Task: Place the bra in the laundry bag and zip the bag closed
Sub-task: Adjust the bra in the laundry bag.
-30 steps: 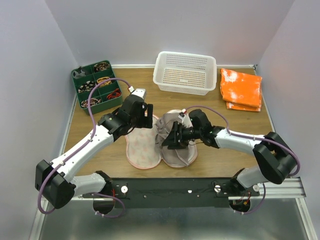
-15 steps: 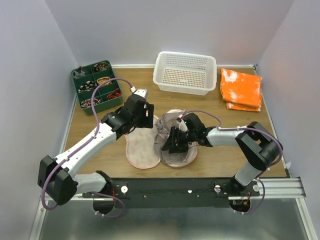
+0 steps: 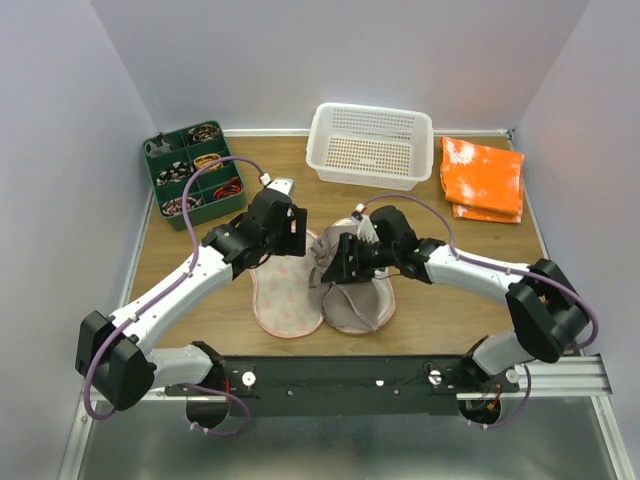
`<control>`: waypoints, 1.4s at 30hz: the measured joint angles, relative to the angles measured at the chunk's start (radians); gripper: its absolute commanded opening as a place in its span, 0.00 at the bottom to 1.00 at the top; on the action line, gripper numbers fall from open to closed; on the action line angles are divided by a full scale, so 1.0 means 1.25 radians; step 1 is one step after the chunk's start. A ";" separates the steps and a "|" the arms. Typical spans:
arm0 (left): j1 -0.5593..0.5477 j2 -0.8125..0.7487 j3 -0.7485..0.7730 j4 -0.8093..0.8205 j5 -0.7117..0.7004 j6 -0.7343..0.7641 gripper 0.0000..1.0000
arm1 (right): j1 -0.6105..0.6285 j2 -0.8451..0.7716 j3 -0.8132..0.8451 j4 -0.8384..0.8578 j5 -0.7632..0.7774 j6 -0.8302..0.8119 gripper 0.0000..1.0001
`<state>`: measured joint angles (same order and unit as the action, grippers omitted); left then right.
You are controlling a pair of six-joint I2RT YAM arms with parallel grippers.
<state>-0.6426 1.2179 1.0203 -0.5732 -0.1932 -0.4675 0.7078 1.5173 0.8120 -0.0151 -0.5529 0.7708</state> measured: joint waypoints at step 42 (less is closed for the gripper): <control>0.000 0.014 0.004 0.010 0.020 0.009 0.91 | 0.000 0.070 0.077 -0.235 0.321 -0.103 0.66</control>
<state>-0.6422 1.2358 1.0248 -0.5606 -0.1680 -0.4568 0.7074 1.6051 0.9085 -0.3088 -0.1520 0.6415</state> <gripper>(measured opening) 0.892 0.660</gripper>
